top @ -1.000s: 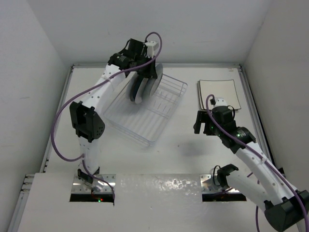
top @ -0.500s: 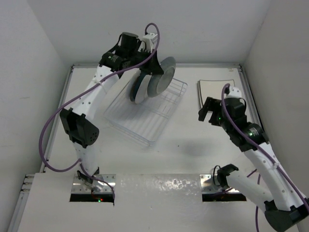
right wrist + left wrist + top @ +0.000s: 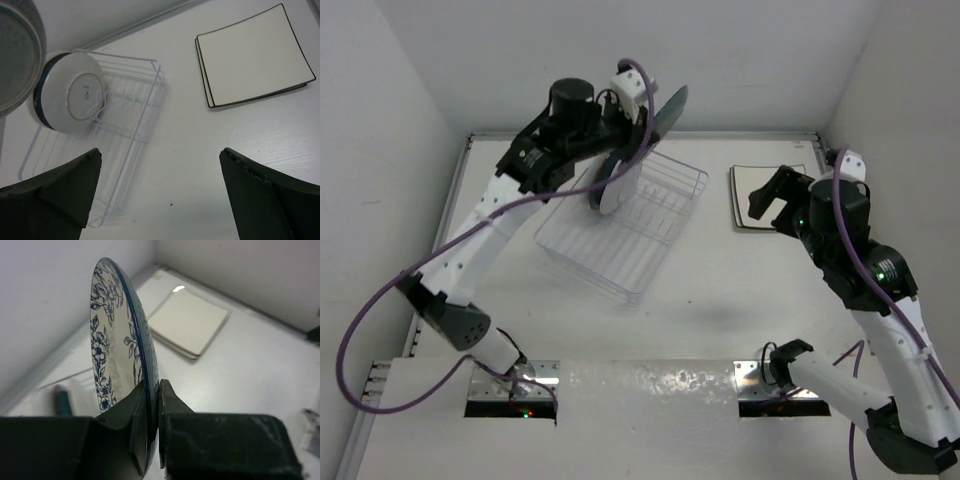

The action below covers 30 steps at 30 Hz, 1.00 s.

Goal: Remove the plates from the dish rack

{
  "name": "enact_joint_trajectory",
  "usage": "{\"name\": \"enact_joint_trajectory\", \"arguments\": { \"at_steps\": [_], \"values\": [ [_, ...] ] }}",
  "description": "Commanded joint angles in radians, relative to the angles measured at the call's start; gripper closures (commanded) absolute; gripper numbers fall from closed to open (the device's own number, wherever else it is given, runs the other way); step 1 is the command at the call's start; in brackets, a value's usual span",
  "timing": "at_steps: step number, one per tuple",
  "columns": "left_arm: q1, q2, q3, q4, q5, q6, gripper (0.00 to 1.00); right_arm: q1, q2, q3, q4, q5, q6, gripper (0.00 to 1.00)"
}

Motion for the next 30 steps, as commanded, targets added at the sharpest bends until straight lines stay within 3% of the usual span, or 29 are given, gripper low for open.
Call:
{"name": "enact_joint_trajectory", "arguments": {
  "at_steps": [1,5,7,8,10,16,24,28,30],
  "values": [
    [-0.149,-0.178,-0.089,0.245,-0.31,0.293,1.0,-0.004,-0.022,0.06,-0.04,0.038,0.024,0.01],
    [-0.421,-0.297,-0.32,0.376,-0.818,0.567,1.0,-0.005,-0.032,0.06,-0.065,0.022,0.018,0.01],
    [-0.576,-0.325,-0.431,0.465,-0.983,0.744,1.0,-0.004,-0.032,0.057,-0.044,-0.058,0.008,0.01],
    [-0.611,-0.337,-0.544,0.57,-1.128,0.808,1.0,-0.004,-0.026,0.063,-0.039,-0.093,0.004,0.01],
    [-0.696,-0.36,-0.706,0.734,-1.255,0.965,1.0,-0.004,0.007,0.105,-0.033,-0.208,-0.007,0.01],
    [-0.851,-0.373,-0.897,0.82,-1.361,1.053,1.0,-0.005,0.034,0.134,0.015,-0.397,0.004,0.01],
    [-0.967,-0.344,-1.005,1.025,-1.415,1.165,1.0,-0.005,0.093,-0.068,0.12,-0.598,-0.042,0.05],
    [-1.001,-0.333,-1.039,1.084,-1.41,1.182,1.0,-0.005,0.113,-0.113,0.174,-0.629,-0.056,0.09],
    [-1.013,-0.333,-1.057,1.09,-1.404,1.172,1.0,-0.004,0.106,-0.144,0.205,-0.644,-0.047,0.17]
  ]
}}
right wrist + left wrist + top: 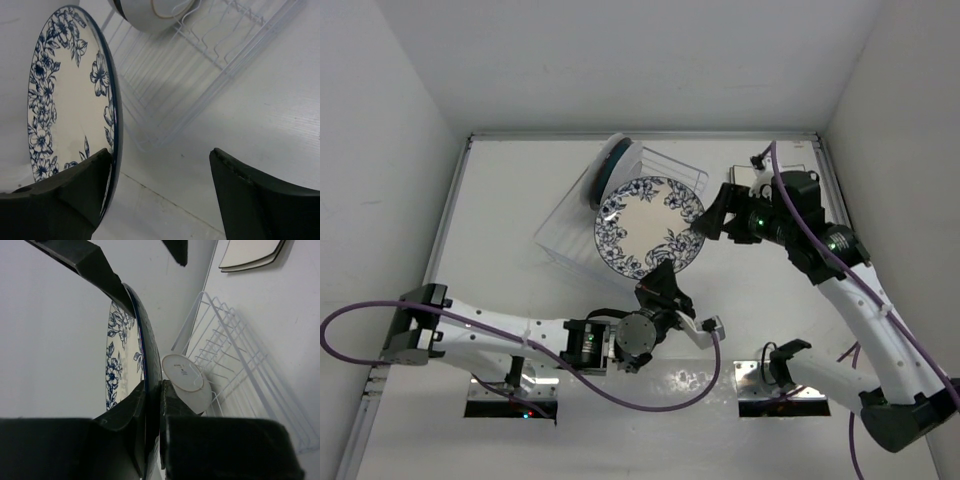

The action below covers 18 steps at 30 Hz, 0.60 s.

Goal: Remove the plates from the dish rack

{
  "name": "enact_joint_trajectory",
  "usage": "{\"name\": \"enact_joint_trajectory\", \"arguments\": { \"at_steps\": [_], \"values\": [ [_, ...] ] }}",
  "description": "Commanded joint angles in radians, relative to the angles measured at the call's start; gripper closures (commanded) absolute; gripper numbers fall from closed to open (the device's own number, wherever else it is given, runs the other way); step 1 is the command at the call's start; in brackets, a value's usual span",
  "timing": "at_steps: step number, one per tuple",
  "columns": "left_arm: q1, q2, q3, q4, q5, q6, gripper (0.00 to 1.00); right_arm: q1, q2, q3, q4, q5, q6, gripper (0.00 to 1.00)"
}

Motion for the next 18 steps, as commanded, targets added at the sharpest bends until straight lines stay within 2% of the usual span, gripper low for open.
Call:
{"name": "enact_joint_trajectory", "arguments": {
  "at_steps": [1,2,3,5,6,8,9,11,13,14,16,18],
  "values": [
    [-0.024,-0.02,0.005,0.192,-0.026,0.079,1.0,-0.006,-0.019,-0.036,0.109,-0.05,-0.017,0.23],
    [-0.029,-0.018,-0.001,0.198,-0.022,0.075,1.0,-0.006,-0.026,-0.06,0.125,-0.053,-0.009,0.35],
    [-0.03,-0.015,-0.004,0.209,-0.02,0.07,1.0,-0.006,-0.038,-0.071,0.139,-0.05,0.007,0.41],
    [-0.035,-0.001,-0.002,0.204,-0.016,0.055,1.0,-0.009,-0.049,-0.108,0.186,-0.053,0.026,0.46],
    [-0.035,0.003,-0.004,0.204,-0.014,0.051,1.0,-0.011,-0.052,-0.117,0.196,-0.058,0.044,0.53],
    [-0.035,0.018,-0.006,0.203,-0.008,0.048,1.0,-0.018,-0.052,-0.151,0.234,-0.085,0.075,0.6],
    [-0.035,0.028,-0.007,0.209,-0.006,0.05,1.0,-0.023,-0.053,-0.162,0.251,-0.098,0.087,0.69],
    [-0.035,0.035,-0.007,0.212,-0.005,0.051,1.0,-0.026,-0.053,-0.195,0.288,-0.132,0.119,0.71],
    [-0.035,0.042,-0.01,0.216,-0.002,0.055,1.0,-0.032,-0.055,-0.224,0.327,-0.167,0.138,0.83],
    [-0.035,0.042,-0.015,0.219,-0.002,0.055,1.0,-0.04,-0.055,-0.231,0.338,-0.178,0.153,1.0],
    [-0.035,0.042,-0.015,0.213,-0.005,0.053,0.99,-0.046,-0.058,-0.244,0.34,-0.188,0.162,1.0],
    [-0.035,0.039,-0.019,0.201,-0.009,0.048,0.8,-0.076,-0.07,-0.257,0.34,-0.185,0.172,1.0]
  ]
}}
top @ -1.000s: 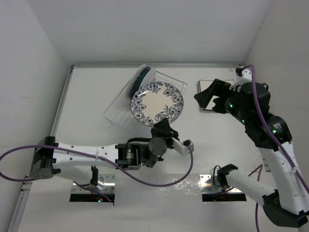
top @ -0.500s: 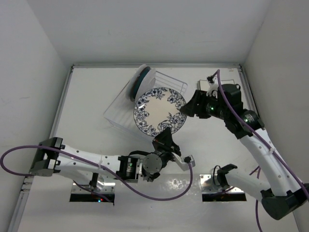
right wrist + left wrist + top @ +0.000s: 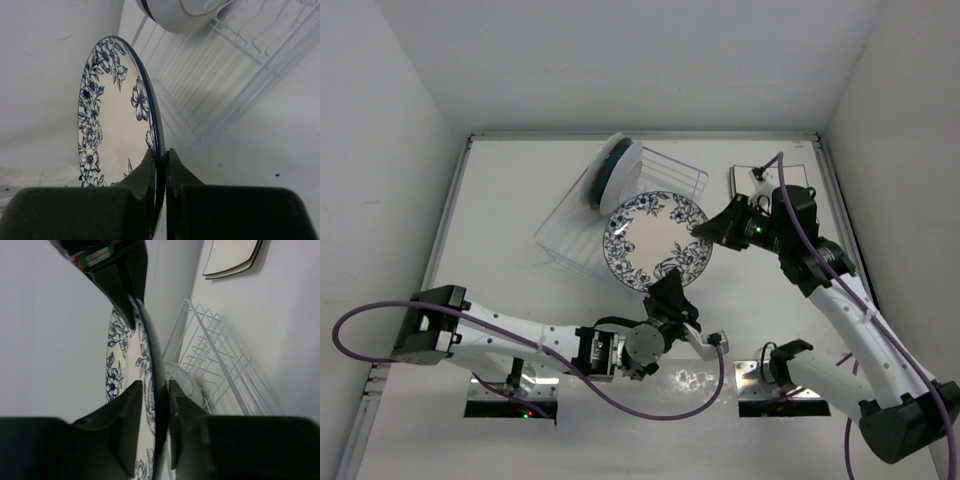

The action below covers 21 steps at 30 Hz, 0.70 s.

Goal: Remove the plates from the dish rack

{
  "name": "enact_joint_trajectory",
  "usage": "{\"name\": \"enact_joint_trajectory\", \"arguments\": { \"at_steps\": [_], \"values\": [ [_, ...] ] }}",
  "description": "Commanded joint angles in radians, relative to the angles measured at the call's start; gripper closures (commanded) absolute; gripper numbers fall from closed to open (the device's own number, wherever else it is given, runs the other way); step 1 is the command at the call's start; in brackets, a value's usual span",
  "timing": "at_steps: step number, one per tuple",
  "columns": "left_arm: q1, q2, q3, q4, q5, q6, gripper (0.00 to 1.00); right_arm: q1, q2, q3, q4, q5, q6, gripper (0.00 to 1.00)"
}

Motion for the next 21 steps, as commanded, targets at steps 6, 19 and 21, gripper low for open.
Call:
{"name": "enact_joint_trajectory", "arguments": {
  "at_steps": [6,19,21],
  "values": [
    [0.004,-0.042,0.035,0.037,-0.015,-0.047,0.2,-0.231,-0.088,-0.149,0.153,-0.11,0.097,1.0],
    [-0.004,0.044,0.202,-0.82,-0.013,-0.638,0.01,-0.626,-0.129,-0.384,0.206,-0.191,-0.014,1.0],
    [0.002,0.018,0.157,-0.724,-0.107,-0.632,0.01,-0.626,-0.125,-0.452,0.255,-0.216,-0.035,1.0]
  ]
}}
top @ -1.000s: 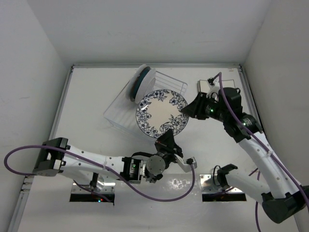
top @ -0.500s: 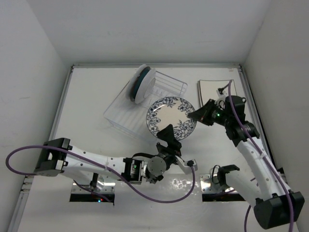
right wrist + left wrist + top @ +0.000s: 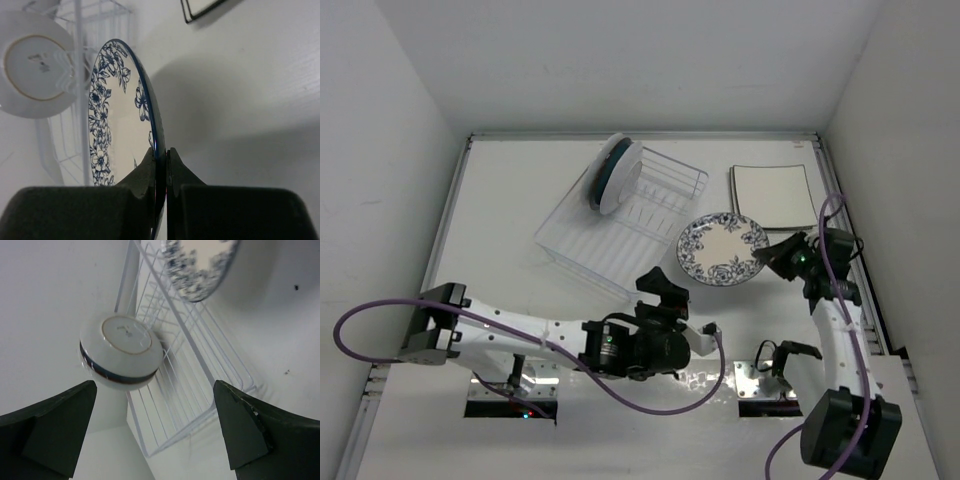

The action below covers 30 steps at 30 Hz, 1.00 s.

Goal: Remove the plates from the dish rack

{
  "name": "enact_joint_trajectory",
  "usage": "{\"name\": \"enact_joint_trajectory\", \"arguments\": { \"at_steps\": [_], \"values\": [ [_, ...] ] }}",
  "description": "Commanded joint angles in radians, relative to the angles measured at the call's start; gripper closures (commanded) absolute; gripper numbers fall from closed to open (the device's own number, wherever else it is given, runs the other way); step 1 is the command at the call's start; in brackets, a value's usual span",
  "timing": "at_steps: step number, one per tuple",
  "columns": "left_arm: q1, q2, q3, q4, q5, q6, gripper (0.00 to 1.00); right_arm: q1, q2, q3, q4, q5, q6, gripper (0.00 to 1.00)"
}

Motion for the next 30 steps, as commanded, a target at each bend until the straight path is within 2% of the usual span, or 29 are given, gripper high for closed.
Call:
{"name": "enact_joint_trajectory", "arguments": {
  "at_steps": [1,3,7,8,10,11,13,14,17,20,21,22,23,26,27,28,29,30],
  "values": [
    [0.007,-0.056,-0.025,0.094,-0.162,-0.092,0.0,-0.001,-0.018,-0.057,0.19,-0.136,-0.02,1.0],
    [0.055,-0.071,0.001,0.159,-0.185,-0.125,0.0,-0.001,-0.016,-0.104,0.198,-0.143,-0.046,1.0],
    [0.207,-0.042,0.284,0.003,-0.174,-0.398,0.0,-0.001,-0.026,-0.15,0.174,-0.124,-0.097,1.0],
    [0.284,-0.04,0.368,-0.036,-0.15,-0.523,0.0,-0.001,-0.026,-0.167,0.158,-0.117,-0.115,1.0],
    [0.366,-0.04,0.433,-0.144,-0.09,-0.654,0.0,-0.001,-0.021,-0.18,0.135,-0.099,-0.135,1.0],
    [0.458,-0.043,0.456,-0.177,-0.029,-0.779,0.0,-0.001,-0.018,-0.192,0.103,-0.072,-0.144,1.0],
    [0.555,-0.043,0.518,-0.244,0.059,-0.866,0.0,0.001,-0.001,-0.201,0.071,-0.041,-0.179,0.98],
    [0.648,-0.043,0.528,-0.255,0.135,-0.926,0.0,0.001,0.005,-0.206,0.022,0.01,-0.189,0.96],
    [0.795,-0.035,0.548,-0.26,0.291,-0.98,0.0,0.001,0.026,-0.221,-0.041,0.111,-0.202,0.88],
    [0.869,-0.015,0.564,-0.237,0.383,-0.989,0.0,-0.001,0.057,-0.224,-0.063,0.171,-0.204,0.79],
    [0.879,0.0,0.573,-0.231,0.401,-0.983,0.0,0.001,0.063,-0.226,-0.061,0.197,-0.206,0.73],
    [0.888,0.008,0.581,-0.223,0.43,-0.98,0.0,0.001,0.069,-0.226,-0.06,0.208,-0.206,0.64],
    [0.906,0.018,0.596,-0.225,0.44,-0.983,0.0,0.001,0.083,-0.22,-0.063,0.223,-0.207,0.43],
    [0.941,0.058,0.608,-0.22,0.486,-0.992,0.01,0.001,0.106,-0.18,-0.105,0.298,-0.218,0.27],
    [0.951,0.076,0.608,-0.211,0.498,-0.992,0.02,0.001,0.105,-0.169,-0.115,0.336,-0.221,0.25],
    [0.961,0.087,0.608,-0.209,0.518,-0.992,0.02,-0.001,0.103,-0.154,-0.133,0.361,-0.218,0.18],
    [0.983,0.098,0.61,-0.208,0.529,-0.997,0.03,0.001,0.086,-0.122,-0.17,0.384,-0.218,0.01],
    [0.995,0.119,0.611,-0.205,0.541,-0.997,0.03,0.001,0.076,-0.103,-0.187,0.401,-0.221,0.01]
  ]
}}
